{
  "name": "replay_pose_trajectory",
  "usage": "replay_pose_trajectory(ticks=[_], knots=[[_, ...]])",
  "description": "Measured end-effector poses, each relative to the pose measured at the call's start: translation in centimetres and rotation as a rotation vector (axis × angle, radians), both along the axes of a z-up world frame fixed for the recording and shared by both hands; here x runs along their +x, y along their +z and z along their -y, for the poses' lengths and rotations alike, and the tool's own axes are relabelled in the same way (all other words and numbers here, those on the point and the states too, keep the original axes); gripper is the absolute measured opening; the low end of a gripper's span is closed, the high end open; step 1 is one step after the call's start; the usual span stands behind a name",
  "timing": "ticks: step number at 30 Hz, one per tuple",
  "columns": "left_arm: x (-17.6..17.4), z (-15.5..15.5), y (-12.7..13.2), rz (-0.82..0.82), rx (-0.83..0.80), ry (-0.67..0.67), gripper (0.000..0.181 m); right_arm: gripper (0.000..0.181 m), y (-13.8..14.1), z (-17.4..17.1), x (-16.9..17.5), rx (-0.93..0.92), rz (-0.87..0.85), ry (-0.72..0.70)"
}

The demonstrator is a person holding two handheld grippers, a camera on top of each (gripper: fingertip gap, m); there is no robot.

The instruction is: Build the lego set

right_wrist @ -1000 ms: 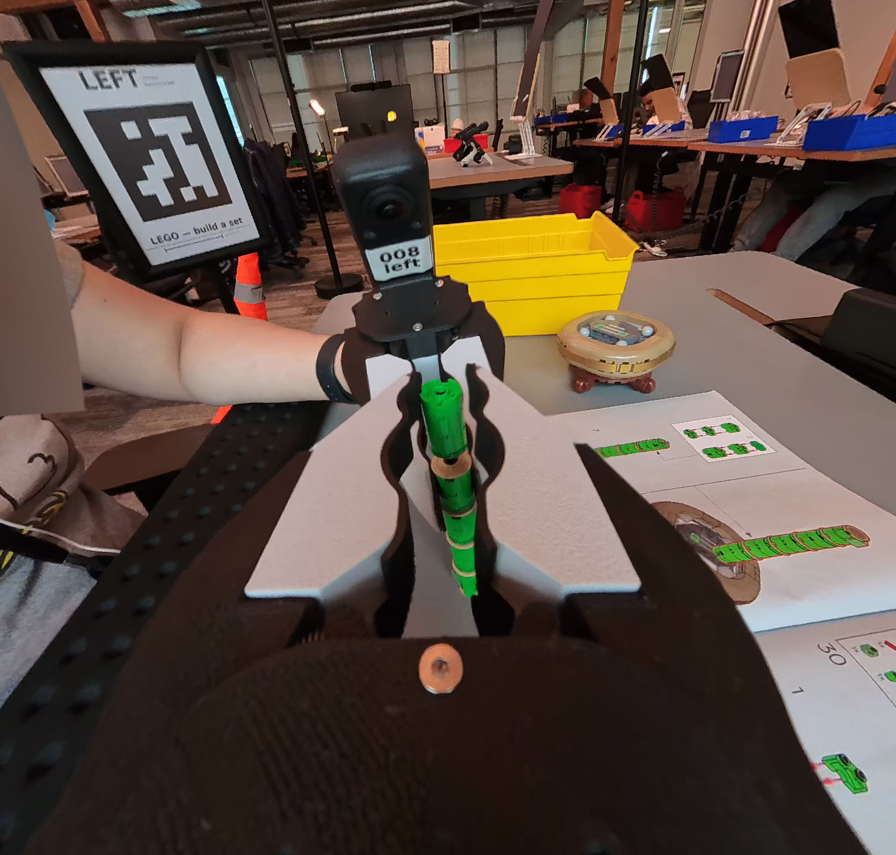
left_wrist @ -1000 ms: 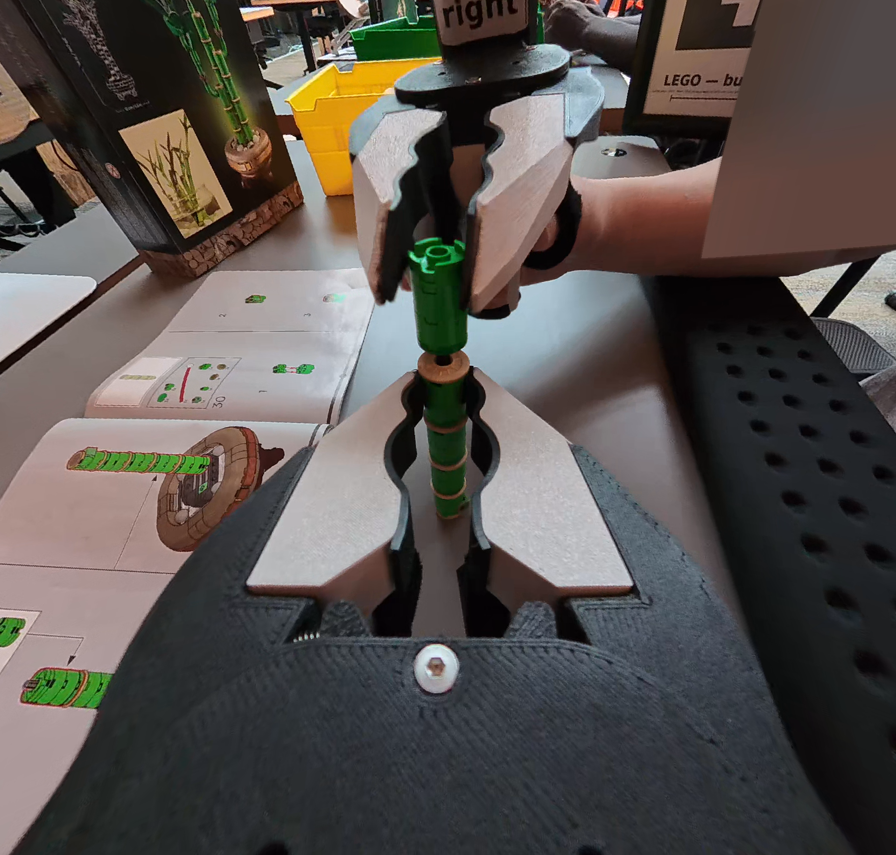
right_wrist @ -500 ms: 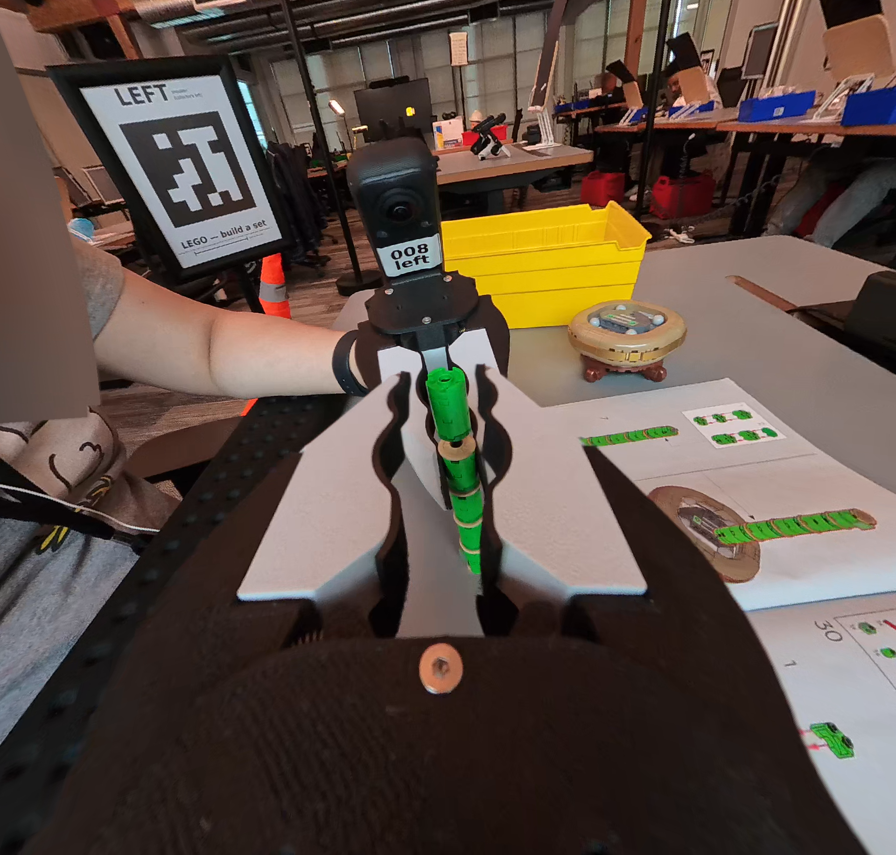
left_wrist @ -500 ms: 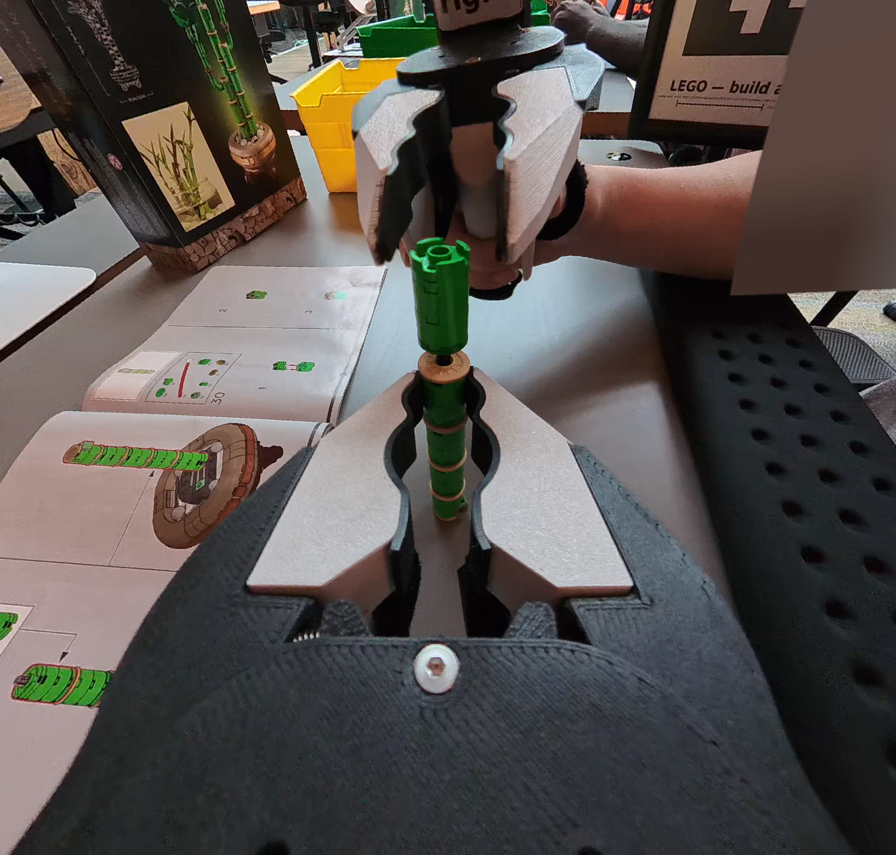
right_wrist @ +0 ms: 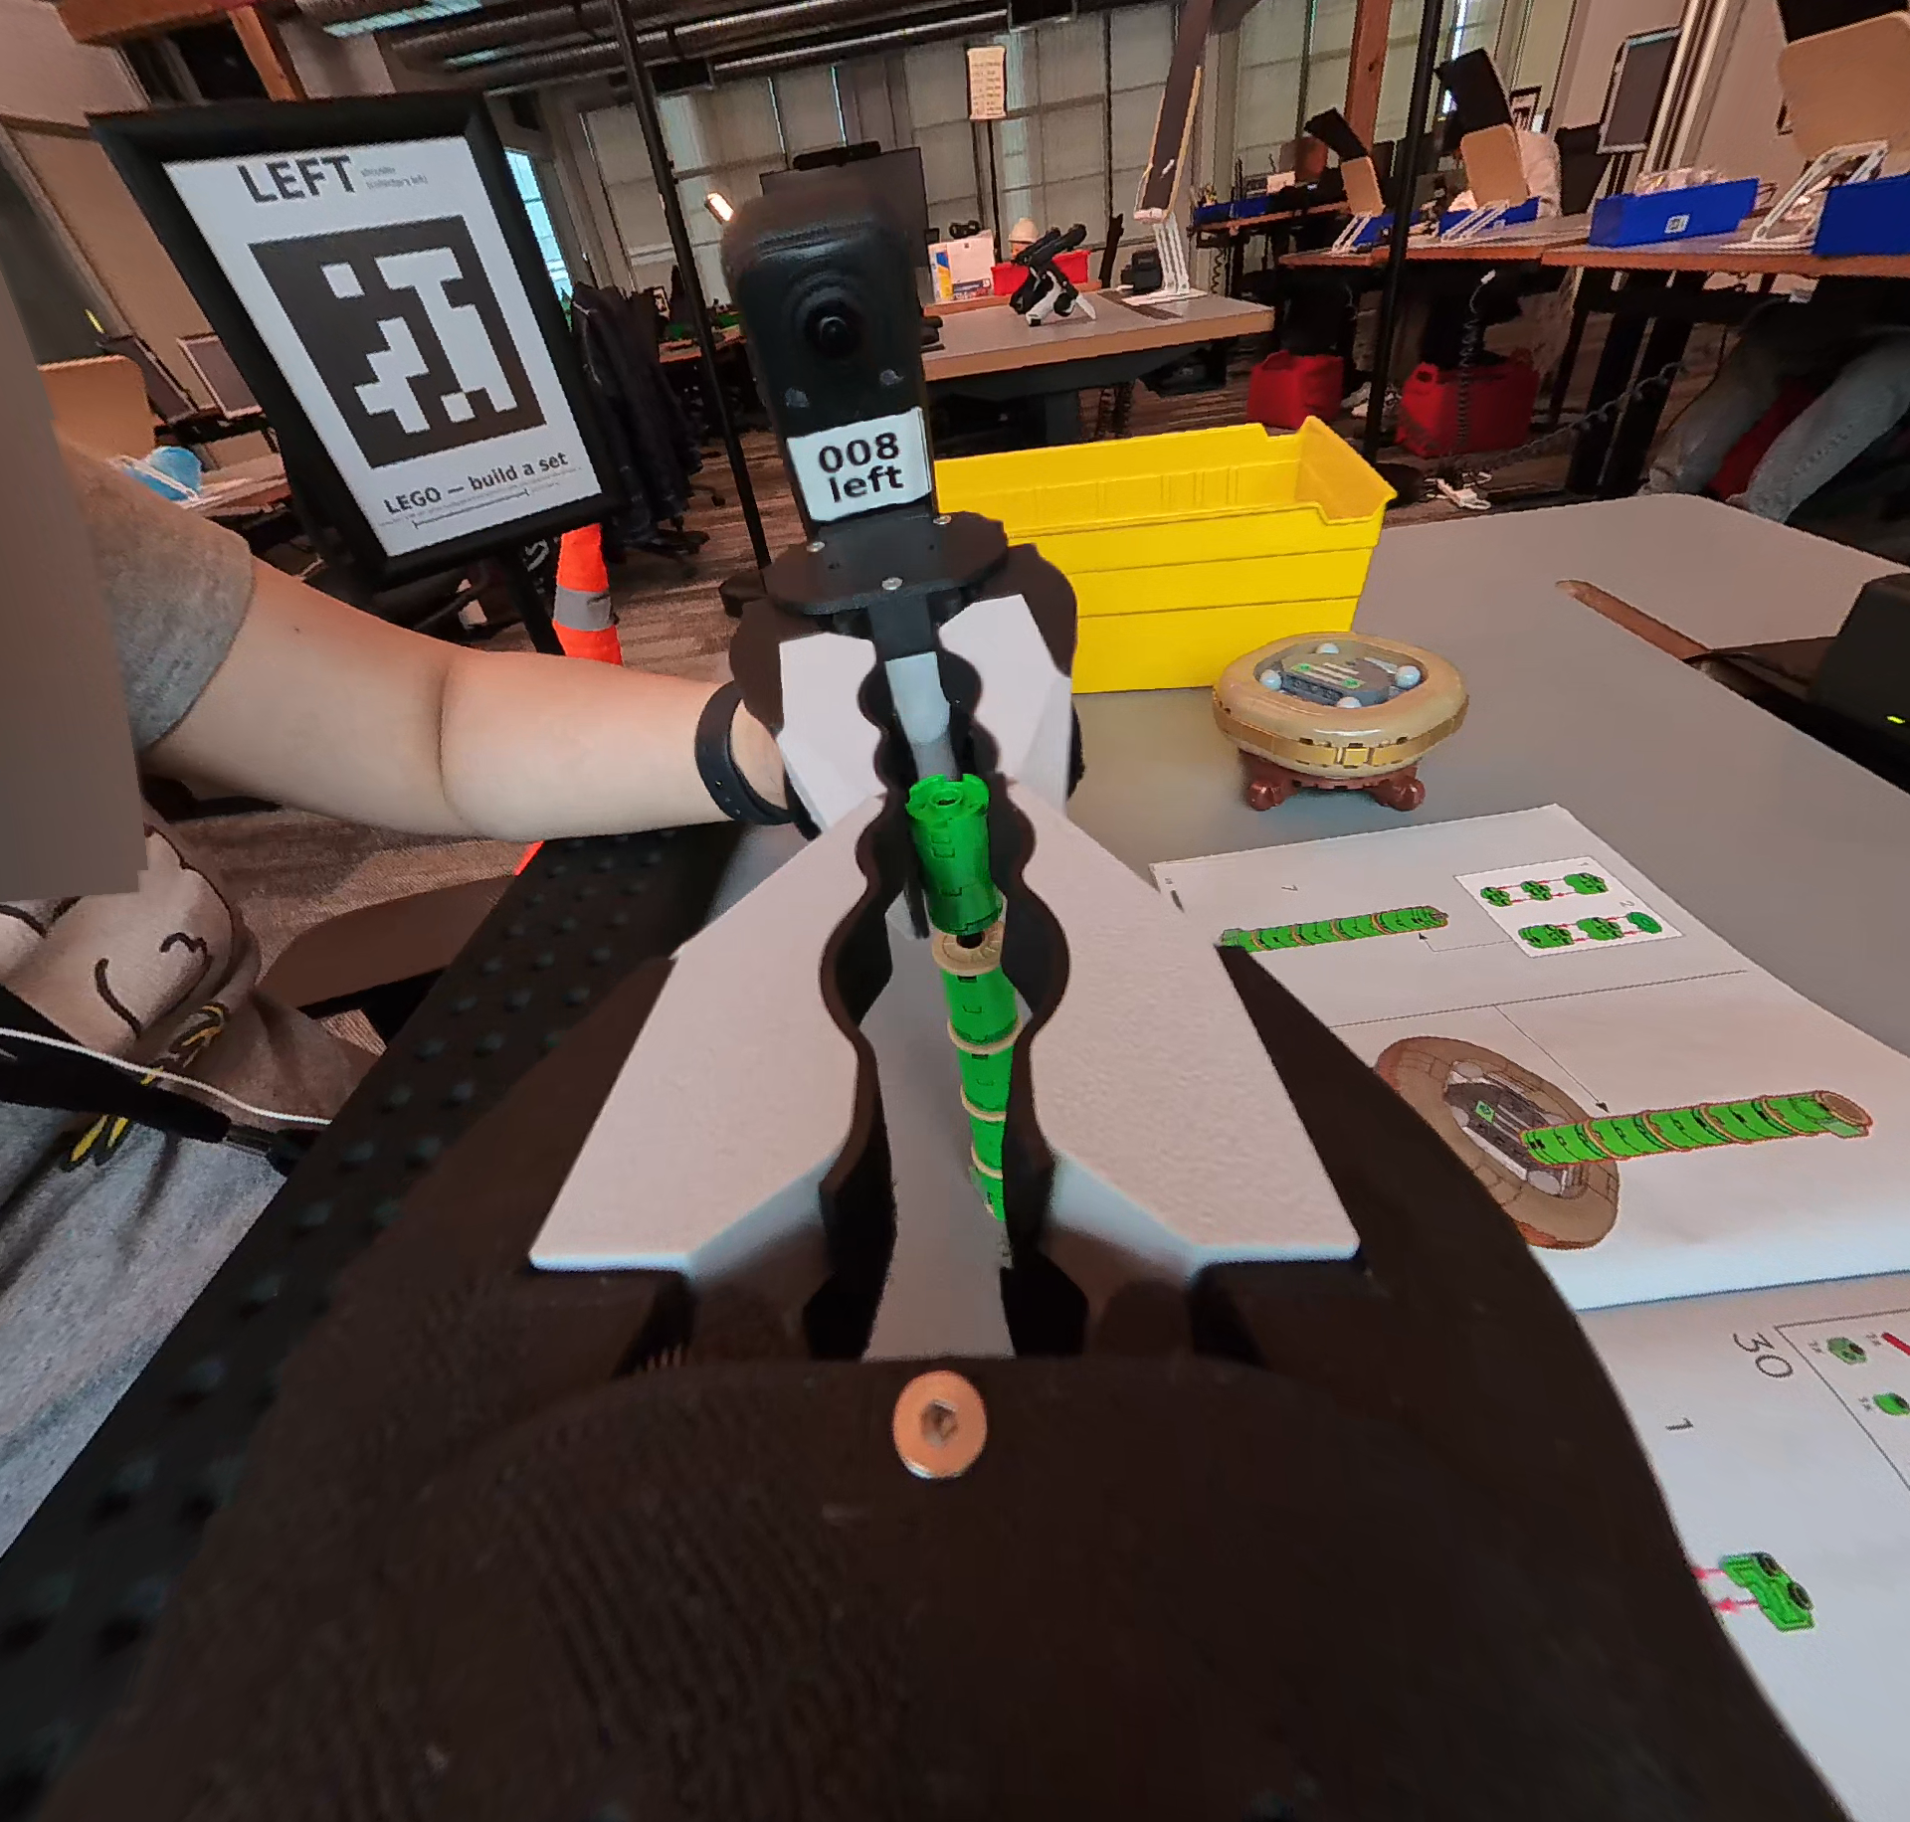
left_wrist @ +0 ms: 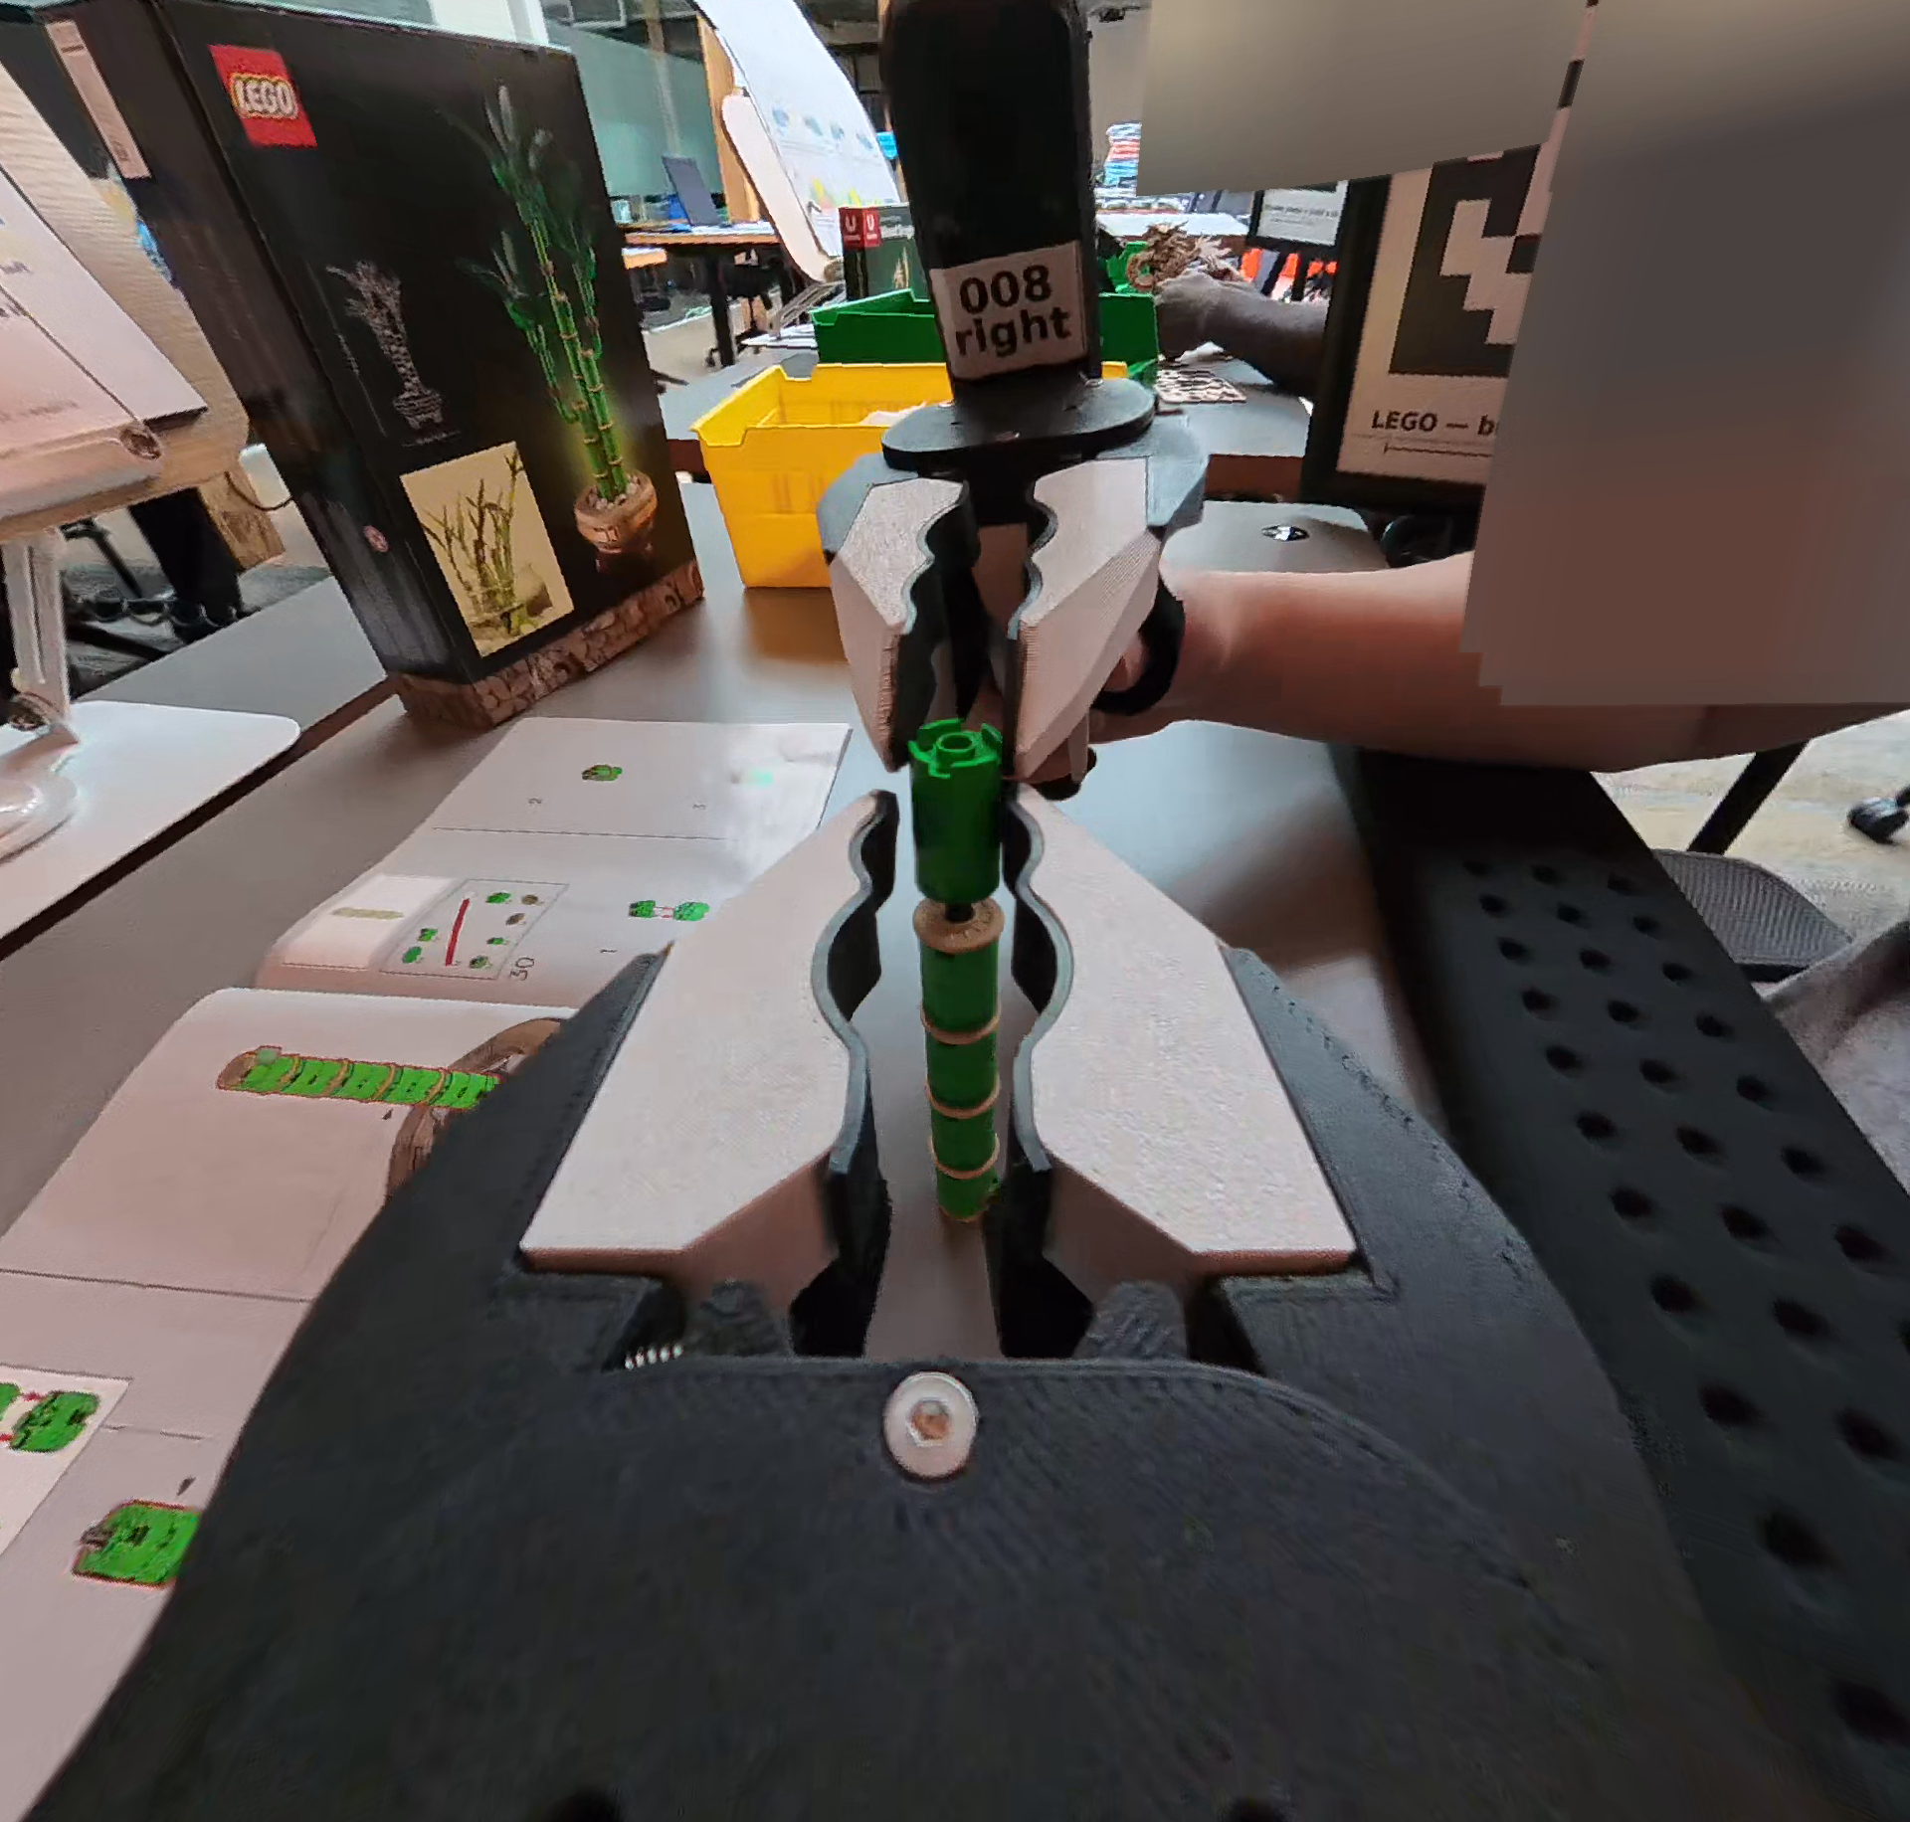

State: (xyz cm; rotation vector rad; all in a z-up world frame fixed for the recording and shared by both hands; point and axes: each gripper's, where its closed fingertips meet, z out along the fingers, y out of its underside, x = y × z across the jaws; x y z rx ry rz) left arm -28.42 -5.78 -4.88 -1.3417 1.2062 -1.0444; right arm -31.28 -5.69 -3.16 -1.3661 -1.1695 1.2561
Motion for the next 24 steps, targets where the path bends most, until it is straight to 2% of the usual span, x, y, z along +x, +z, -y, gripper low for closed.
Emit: replay_pose_trajectory(ticks=[11,24], knots=[[0.24,0.06,0.02,-0.069,0.163,0.066,0.015,0.015,-0.11,0.21,0.22,0.008,0.028,0.028],[0.05,-0.21,-0.07,-0.009,0.051,0.069,0.016,0.016,-0.25,-0.07,-0.01,-0.006,0.058,0.022]])
